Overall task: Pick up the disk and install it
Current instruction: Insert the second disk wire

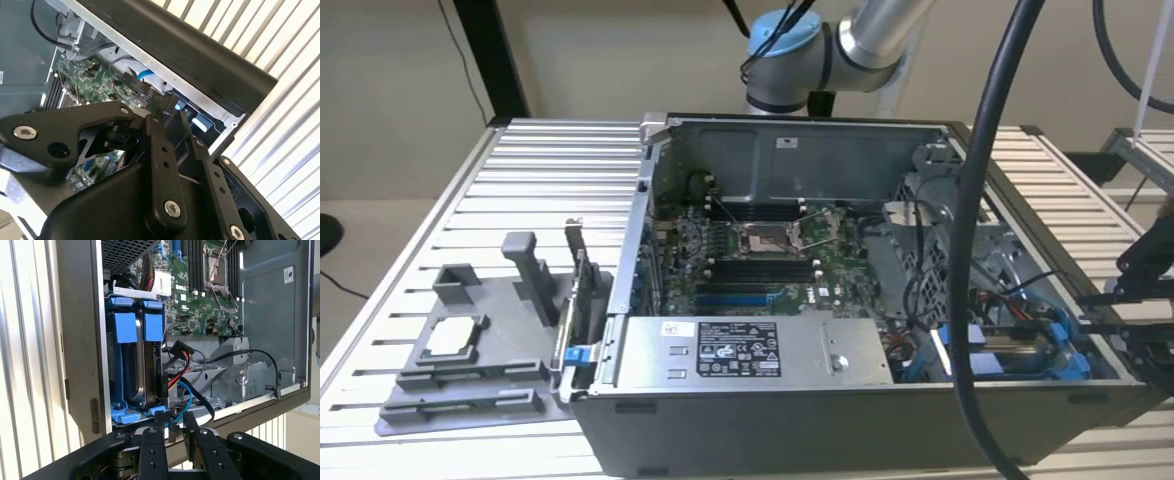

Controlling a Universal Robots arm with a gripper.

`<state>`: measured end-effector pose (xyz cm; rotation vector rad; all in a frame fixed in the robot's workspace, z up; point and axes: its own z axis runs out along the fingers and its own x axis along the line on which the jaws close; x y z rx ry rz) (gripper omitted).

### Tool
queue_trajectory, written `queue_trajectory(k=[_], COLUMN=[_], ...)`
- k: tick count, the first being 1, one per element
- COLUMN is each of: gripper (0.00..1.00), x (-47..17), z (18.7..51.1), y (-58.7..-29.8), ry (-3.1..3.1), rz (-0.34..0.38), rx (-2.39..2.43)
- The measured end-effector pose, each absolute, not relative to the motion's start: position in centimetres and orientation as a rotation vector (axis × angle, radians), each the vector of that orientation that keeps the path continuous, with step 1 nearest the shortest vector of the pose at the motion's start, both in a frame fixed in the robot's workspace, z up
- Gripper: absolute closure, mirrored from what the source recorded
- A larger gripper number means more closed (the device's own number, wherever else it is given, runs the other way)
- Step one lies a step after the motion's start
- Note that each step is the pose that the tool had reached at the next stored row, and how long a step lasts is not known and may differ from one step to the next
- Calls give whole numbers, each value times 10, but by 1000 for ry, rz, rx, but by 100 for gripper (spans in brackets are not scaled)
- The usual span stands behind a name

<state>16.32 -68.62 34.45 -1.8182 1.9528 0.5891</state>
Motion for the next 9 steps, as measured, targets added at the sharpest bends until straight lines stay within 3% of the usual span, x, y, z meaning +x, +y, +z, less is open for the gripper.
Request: queue_trajectory(k=[5, 6, 9], gripper=[0, 100, 100], x=[163, 163, 163], z=[345, 345, 345], y=[-686, -686, -686], ry=[1953, 1953, 1953], rz=[589, 589, 589], rx=[-1818, -1818, -1818])
